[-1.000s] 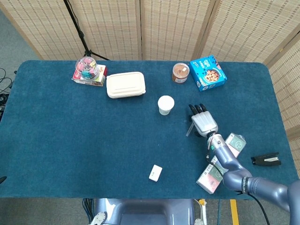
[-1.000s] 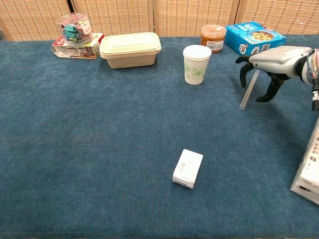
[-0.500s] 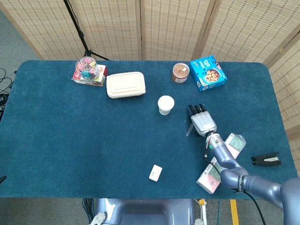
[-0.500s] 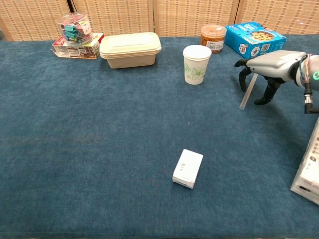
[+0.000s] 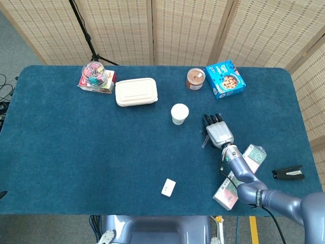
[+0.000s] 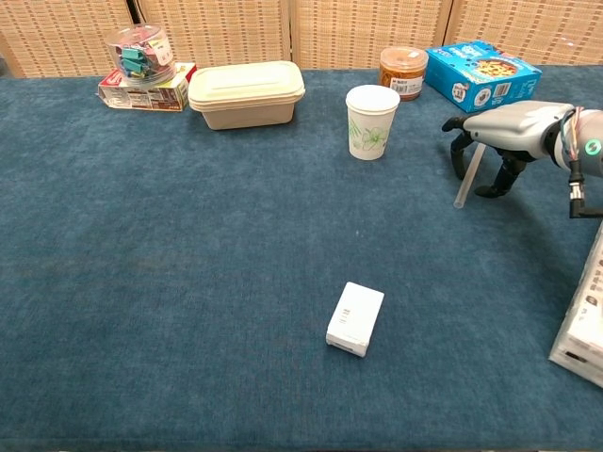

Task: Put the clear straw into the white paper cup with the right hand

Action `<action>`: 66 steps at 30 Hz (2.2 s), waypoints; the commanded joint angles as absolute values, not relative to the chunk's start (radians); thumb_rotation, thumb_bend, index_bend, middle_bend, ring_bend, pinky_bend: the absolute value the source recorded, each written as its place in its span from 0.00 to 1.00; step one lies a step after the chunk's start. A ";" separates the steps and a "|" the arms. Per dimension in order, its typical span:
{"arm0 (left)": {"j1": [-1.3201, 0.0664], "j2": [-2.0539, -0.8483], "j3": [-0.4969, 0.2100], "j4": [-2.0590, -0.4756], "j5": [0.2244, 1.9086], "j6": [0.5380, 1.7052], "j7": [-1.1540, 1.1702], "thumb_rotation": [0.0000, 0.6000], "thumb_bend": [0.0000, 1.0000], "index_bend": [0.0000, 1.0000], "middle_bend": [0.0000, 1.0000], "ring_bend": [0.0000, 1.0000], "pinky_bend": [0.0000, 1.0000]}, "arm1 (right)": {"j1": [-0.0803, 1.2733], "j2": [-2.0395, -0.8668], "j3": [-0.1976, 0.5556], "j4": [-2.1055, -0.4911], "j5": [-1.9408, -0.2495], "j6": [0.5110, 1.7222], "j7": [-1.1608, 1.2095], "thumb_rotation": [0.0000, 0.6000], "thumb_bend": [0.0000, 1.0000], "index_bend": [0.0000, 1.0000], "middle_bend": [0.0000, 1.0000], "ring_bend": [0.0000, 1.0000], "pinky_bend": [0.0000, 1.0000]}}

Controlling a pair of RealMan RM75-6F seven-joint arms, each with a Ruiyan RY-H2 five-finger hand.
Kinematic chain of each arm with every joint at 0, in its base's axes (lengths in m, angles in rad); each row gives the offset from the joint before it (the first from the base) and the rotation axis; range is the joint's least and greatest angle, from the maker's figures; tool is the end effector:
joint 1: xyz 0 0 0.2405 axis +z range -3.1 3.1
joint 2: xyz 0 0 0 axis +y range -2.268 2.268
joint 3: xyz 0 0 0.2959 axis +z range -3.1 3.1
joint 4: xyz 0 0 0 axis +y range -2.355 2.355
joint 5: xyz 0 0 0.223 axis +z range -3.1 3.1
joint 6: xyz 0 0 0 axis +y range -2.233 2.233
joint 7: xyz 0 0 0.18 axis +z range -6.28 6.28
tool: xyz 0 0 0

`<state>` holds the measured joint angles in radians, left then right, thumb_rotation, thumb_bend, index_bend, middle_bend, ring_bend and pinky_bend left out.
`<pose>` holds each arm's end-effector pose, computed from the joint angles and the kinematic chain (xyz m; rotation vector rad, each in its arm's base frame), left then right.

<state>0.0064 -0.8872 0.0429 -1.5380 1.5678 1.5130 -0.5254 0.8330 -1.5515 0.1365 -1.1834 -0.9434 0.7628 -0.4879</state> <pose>-0.3889 0.1670 0.2459 -1.3032 -1.1559 -0.9804 -0.2339 -0.4662 -0.0327 1.8881 -0.7933 0.5320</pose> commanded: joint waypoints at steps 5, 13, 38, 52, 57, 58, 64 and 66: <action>0.007 -0.888 0.043 -1.537 1.567 1.515 -0.527 1.00 0.00 0.00 0.00 0.00 0.00 | 0.834 -1.556 0.135 -1.177 -0.941 0.767 -0.488 1.00 0.43 0.44 0.00 0.00 0.00; 0.007 -0.887 0.043 -1.539 1.565 1.512 -0.526 1.00 0.00 0.00 0.00 0.00 0.00 | 0.833 -1.567 0.131 -1.164 -0.943 0.770 -0.483 1.00 0.43 0.49 0.00 0.00 0.00; 0.005 -0.888 0.043 -1.540 1.565 1.510 -0.518 1.00 0.00 0.00 0.00 0.00 0.00 | 0.801 -1.558 0.130 -1.185 -1.030 0.839 -0.427 1.00 0.45 0.54 0.00 0.00 0.00; 0.005 -0.888 0.045 -1.540 1.571 1.512 -0.518 1.00 0.00 0.00 0.00 0.00 0.00 | 0.794 -1.476 0.162 -1.316 -1.061 0.893 -0.432 1.00 0.47 0.56 0.00 0.00 0.00; 0.006 -0.887 0.045 -1.536 1.571 1.514 -0.526 1.00 0.00 0.00 0.00 0.00 0.00 | 0.801 -1.436 0.189 -1.393 -1.057 0.911 -0.441 1.00 0.47 0.56 0.00 0.00 0.00; 0.006 -0.887 0.045 -1.536 1.571 1.514 -0.527 1.00 0.00 0.00 0.00 0.00 0.00 | 0.803 -1.427 0.196 -1.413 -1.054 0.915 -0.439 1.00 0.47 0.56 0.00 0.00 0.00; 0.007 -0.887 0.047 -1.533 1.574 1.517 -0.532 1.00 0.00 0.00 0.00 0.00 0.00 | 0.812 -1.373 0.247 -1.534 -1.039 0.936 -0.415 1.00 0.48 0.57 0.00 0.00 0.00; 0.007 -0.887 0.047 -1.532 1.575 1.518 -0.533 1.00 0.00 0.00 0.00 0.00 0.00 | 0.815 -1.358 0.263 -1.566 -1.026 0.936 -0.403 1.00 0.48 0.57 0.00 0.00 0.00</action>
<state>0.0071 -0.8871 0.0468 -1.5324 1.5751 1.5177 -0.5326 0.8096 -1.3793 0.2407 -1.5332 -1.0410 0.9304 -0.4186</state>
